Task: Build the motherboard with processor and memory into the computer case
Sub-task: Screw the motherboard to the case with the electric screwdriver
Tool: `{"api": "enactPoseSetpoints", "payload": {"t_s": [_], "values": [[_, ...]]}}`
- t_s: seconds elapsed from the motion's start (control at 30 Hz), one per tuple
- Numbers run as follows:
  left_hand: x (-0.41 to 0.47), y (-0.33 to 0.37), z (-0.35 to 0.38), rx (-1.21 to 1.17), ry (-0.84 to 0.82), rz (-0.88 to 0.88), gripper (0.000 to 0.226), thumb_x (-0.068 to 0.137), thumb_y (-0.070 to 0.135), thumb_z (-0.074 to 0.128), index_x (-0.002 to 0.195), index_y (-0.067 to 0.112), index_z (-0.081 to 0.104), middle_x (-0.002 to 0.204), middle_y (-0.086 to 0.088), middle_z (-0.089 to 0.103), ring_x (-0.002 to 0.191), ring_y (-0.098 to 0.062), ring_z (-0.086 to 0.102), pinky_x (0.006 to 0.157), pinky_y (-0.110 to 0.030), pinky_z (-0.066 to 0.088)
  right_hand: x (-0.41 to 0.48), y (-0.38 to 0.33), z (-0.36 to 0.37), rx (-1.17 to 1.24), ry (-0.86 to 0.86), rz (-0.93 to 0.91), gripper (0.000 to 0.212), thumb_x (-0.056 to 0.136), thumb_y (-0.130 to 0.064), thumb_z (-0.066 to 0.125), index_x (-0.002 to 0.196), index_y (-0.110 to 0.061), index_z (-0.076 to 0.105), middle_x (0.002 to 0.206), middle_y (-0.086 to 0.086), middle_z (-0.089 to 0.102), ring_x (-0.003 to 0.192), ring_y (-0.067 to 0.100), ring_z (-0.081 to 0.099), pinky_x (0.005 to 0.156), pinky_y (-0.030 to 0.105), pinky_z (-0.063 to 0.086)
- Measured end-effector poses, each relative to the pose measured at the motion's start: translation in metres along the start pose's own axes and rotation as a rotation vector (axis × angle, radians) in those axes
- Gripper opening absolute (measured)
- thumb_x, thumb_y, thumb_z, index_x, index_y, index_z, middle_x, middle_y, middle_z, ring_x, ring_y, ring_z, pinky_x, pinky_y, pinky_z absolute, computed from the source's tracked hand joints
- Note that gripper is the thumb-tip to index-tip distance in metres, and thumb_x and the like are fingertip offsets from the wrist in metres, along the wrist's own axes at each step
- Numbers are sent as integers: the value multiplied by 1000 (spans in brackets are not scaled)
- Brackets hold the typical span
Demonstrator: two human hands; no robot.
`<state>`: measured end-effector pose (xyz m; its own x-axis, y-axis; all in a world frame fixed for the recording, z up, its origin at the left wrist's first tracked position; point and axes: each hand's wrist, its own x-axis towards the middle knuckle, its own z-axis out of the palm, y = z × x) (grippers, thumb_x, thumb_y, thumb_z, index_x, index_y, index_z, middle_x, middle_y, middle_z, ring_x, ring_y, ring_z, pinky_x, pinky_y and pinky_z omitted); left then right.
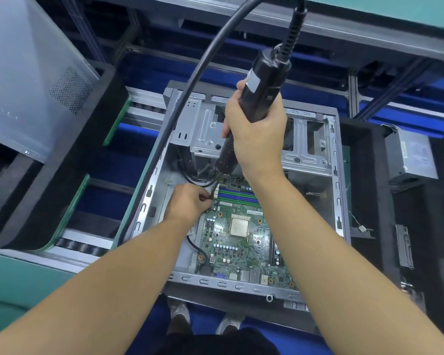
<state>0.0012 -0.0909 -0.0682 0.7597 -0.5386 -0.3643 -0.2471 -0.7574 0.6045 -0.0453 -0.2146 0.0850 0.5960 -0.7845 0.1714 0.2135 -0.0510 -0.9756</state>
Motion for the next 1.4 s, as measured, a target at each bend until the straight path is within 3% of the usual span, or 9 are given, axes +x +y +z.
{"api": "enactPoseSetpoints", "payload": {"t_s": [0.1, 0.23, 0.43, 0.77, 0.87, 0.93, 1.03, 1.2, 1.4], "values": [[0, 0, 0, -11, -4, -1, 16, 84, 20, 75, 99, 16, 77, 84, -1, 73, 75, -16, 68, 67, -26, 55, 0, -1, 1, 1, -12, -2, 16, 89, -3, 63, 96, -14, 55, 75, 29, 52, 55, 29, 52, 54, 37, 50], [-1, 0, 0, -18, 7, 10, 16, 83, 19, 75, 98, 15, 77, 83, 1, 73, 75, -13, 68, 72, -27, 57, -1, 1, 2, -6, -57, -24, 19, 88, -1, 63, 93, -17, 54, 79, 29, 51, 60, 47, 49, 54, 46, 49], [-2, 3, -1, -30, 3, 3, 15, 83, 17, 75, 97, 13, 77, 84, 0, 73, 76, -14, 68, 76, -31, 59, -5, 3, 8, -39, -124, -46, 20, 86, -10, 65, 95, -27, 60, 83, 26, 52, 64, 48, 50, 57, 53, 50], [-2, 4, -1, -32, -8, 0, 10, 82, 15, 74, 92, 11, 75, 81, -2, 72, 76, -15, 68, 77, -30, 58, -8, 10, 11, -62, -263, -51, 19, 87, -8, 66, 101, -4, 54, 85, 27, 52, 72, 45, 51, 61, 54, 50], [-3, 5, 0, -22, -5, -3, 7, 82, 15, 73, 88, 13, 75, 79, 1, 71, 77, -14, 68, 72, -24, 54, -13, 8, 11, -79, -335, -65, 18, 85, -10, 66, 98, -7, 54, 81, 18, 54, 73, 40, 53, 64, 50, 52], [-3, 6, -1, -11, -1, -18, 1, 81, 15, 73, 82, 15, 73, 75, 3, 67, 77, -14, 67, 66, -19, 46, -18, 7, 14, -121, -354, -84, 20, 85, -15, 68, 95, -14, 52, 77, 8, 55, 71, 28, 54, 68, 39, 51], [-5, 8, -2, 3, 4, -18, 16, 82, 16, 72, 71, 23, 63, 72, 3, 64, 74, -15, 65, 61, -19, 40, -25, 7, 18, -145, -285, -106, 24, 87, -19, 71, 95, -26, 49, 74, -8, 53, 68, 11, 52, 67, 25, 48], [-6, 9, -3, 16, 8, -7, 35, 81, 14, 72, 57, 25, 50, 54, 14, 50, 62, -13, 53, 55, -19, 36, -30, 10, 14, -69, -265, -101, 25, 85, -17, 71, 90, -32, 51, 75, 13, 53, 69, 39, 53, 65, 53, 50], [0, 9, -3, 91, -58, 61, 4, 86, 18, 70, 83, 19, 69, 64, 10, 56, 71, -14, 59, 66, -19, 43, -18, 11, 1, -54, -383, -55, 26, 84, -15, 68, 104, -5, 55, 88, 25, 56, 76, 36, 55, 73, 60, 51]]}}
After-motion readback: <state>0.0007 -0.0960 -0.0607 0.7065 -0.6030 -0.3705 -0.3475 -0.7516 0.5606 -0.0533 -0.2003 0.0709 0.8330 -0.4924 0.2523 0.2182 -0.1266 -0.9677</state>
